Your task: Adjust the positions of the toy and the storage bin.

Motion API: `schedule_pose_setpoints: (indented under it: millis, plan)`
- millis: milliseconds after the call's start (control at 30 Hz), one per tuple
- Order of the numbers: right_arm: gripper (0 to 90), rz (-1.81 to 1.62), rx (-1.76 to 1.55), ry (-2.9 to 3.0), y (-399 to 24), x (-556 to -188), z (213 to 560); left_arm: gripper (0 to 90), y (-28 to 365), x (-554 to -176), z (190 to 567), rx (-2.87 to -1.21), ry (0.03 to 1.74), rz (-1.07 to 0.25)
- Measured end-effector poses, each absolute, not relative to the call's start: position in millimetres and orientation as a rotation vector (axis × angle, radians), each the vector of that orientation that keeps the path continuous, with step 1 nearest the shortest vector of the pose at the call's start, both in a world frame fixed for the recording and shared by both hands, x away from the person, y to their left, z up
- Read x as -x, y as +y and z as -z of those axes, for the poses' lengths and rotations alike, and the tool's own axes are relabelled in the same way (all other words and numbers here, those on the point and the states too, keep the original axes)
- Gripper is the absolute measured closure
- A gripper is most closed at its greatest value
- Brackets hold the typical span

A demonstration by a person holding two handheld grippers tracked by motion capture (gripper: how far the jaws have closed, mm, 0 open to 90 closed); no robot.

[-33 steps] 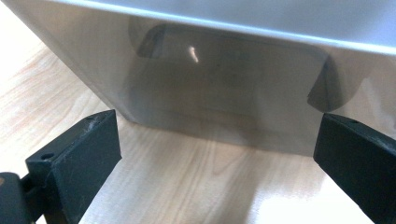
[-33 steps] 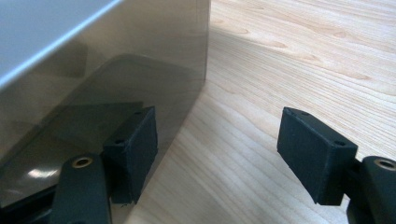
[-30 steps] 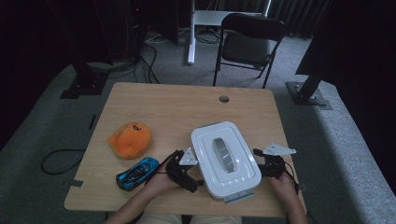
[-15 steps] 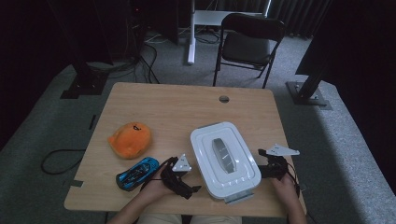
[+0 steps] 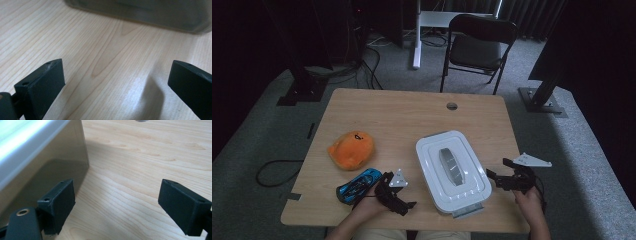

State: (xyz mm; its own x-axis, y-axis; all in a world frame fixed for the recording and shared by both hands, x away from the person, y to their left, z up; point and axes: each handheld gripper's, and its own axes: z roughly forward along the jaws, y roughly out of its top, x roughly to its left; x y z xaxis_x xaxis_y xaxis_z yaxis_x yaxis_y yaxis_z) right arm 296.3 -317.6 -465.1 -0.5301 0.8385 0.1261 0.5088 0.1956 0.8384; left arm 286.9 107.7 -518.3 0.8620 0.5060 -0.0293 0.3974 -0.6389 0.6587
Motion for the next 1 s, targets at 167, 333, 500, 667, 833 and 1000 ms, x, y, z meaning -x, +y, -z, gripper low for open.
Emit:
schedule_pose_setpoints:
  millis: [167,333,500,667,833,1000]
  plan:
    - [13.2,-1.310,-1.264,2.054,-320.8,-285.6,440.7,1.4,108.6,-287.2,521.1,-2.340,0.635,-0.212]
    - [13.2,-1.351,-1.154,2.053,-309.0,-274.0,414.1,1.4,108.8,-284.9,523.7,-2.354,0.579,-0.257]
    - [12.8,-1.425,-1.076,2.047,-292.2,-263.5,393.5,1.4,109.2,-285.1,524.3,-2.346,0.583,-0.260]
    - [12.8,-1.442,-1.021,2.094,-273.6,-259.0,385.8,1.4,109.0,-285.1,524.5,-2.342,0.586,-0.261]
    - [12.8,-1.452,-0.971,2.154,-254.7,-256.6,384.2,1.4,108.7,-285.6,524.6,-2.337,0.598,-0.265]
    - [11.4,-1.401,-0.909,2.221,-234.7,-253.5,387.9,1.4,108.6,-285.8,524.6,-2.336,0.602,-0.266]
